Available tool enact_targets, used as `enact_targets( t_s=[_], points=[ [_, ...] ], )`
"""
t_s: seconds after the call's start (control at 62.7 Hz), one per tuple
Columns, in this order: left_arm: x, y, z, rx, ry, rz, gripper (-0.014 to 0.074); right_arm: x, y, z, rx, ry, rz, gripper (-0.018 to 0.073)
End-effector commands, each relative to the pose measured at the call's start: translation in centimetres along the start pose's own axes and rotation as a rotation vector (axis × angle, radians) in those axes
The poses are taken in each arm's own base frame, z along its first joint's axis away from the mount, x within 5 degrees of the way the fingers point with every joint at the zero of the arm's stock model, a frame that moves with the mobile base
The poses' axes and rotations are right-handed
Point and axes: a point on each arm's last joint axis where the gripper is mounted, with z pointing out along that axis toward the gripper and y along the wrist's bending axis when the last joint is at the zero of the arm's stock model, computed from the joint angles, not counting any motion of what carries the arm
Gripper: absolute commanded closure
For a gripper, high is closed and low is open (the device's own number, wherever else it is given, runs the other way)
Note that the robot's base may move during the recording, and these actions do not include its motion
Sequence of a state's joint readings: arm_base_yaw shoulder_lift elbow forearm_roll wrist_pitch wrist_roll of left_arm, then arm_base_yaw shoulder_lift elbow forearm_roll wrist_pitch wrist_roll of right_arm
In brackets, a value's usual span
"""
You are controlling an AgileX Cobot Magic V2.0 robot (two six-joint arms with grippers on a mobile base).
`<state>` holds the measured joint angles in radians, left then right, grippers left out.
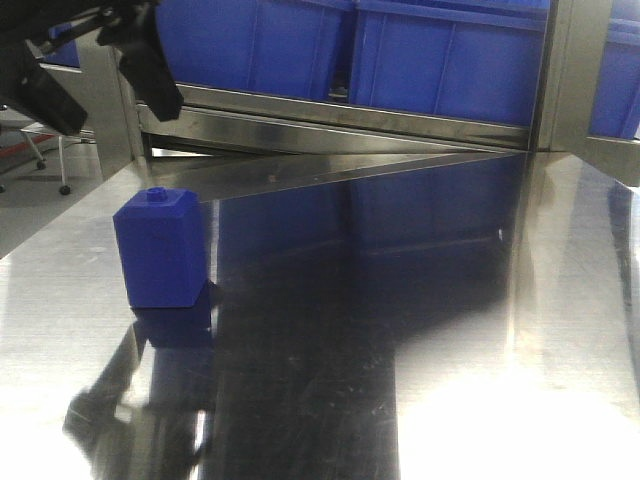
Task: Pick and sort blue part to right shelf
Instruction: 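Move the left gripper down over the other blue block, then close the left gripper around the blue block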
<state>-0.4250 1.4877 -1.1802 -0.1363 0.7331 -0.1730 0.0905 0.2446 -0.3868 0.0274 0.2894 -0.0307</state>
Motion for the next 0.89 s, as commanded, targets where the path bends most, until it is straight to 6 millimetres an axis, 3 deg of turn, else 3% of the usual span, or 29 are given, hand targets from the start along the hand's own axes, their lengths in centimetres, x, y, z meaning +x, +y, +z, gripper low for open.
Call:
enact_targets(
  t_s=[0.0,0.175,0.463,0.877],
  points=[
    [-1.6,-1.1,-1.5,0.024,-0.028,-0.047,-0.0006,-1.8,-0.1,-0.2,0.011,-0.118,-0.009,0.0187],
    [-2.1,-2.5,-0.7,-0.011,0.078,-0.060,-0.0006,-1.8,-0.1,-0.2,0.011,-0.118,-0.009,0.0187],
    [-2.3,-3.0,1.2,-0.180,0.215,-0.107,-0.0006,-1.8,-0.1,-0.2,0.011,-0.118,-0.009,0.0187],
    [-1.8,-3.7,2.9,-0.170,0.271,-0.129,-0.0006,-1.8,-0.1,-0.2,0.011,-0.117,-0.009,0.0187]
  ],
)
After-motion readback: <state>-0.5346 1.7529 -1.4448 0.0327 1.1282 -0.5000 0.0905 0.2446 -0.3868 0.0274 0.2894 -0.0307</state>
